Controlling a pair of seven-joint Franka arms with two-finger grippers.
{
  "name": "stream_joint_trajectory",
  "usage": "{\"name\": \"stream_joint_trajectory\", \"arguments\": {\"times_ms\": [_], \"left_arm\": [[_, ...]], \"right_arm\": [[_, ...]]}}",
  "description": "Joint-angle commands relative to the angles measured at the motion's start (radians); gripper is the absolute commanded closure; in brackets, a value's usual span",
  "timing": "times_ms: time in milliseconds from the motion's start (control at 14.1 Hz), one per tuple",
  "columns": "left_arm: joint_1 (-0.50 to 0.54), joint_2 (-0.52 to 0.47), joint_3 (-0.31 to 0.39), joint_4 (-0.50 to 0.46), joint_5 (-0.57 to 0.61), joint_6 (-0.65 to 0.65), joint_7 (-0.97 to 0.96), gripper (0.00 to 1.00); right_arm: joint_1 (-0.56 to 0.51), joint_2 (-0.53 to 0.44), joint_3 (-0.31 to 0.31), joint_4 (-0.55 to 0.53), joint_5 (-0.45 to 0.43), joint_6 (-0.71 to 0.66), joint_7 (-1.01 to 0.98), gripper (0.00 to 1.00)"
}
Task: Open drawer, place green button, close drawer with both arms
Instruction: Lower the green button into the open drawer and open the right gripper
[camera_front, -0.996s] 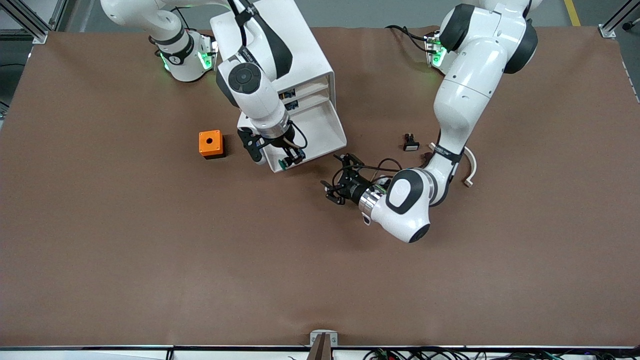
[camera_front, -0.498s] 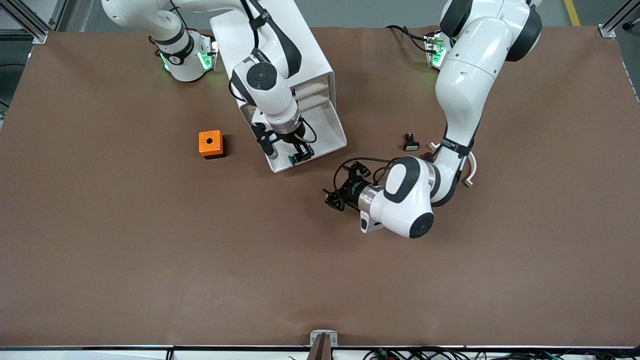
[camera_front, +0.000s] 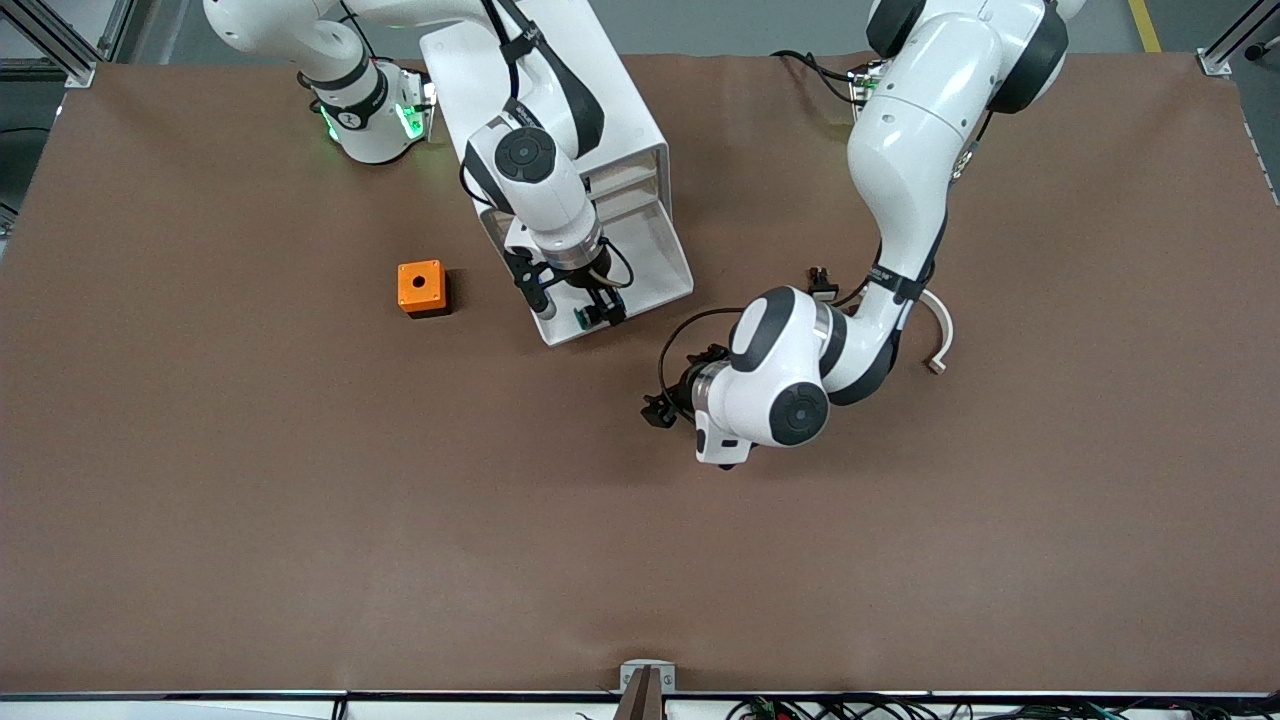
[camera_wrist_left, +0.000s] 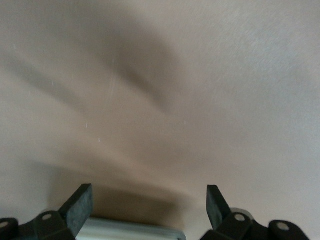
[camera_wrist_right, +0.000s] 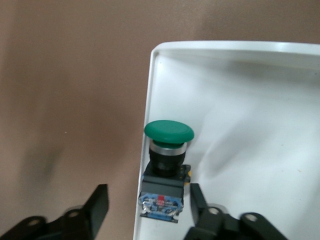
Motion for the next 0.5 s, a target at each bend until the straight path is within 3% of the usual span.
{"name": "stream_joint_trajectory", "arguments": {"times_ms": [0, 213, 427], "left_arm": [[-0.050, -0.025, 0.016, -0.021, 0.125, 0.039, 0.017, 0.00], [-0.076, -0.025, 0.017, -0.024, 0.188, 0.047, 0.017, 0.00], [-0.109, -0.029, 0.011, -0.030, 0.279, 0.062, 0.002, 0.00]], "right_arm": [[-0.003, -0.037, -0.008, 0.000, -0.014, -0.044, 0.017, 0.00], [-0.045, -0.069, -0.022, 0.044, -0.017, -0.133, -0.015, 0.00], [-0.135, -0.129, -0.027, 0.079, -0.017, -0.249, -0.189, 0.00]]}}
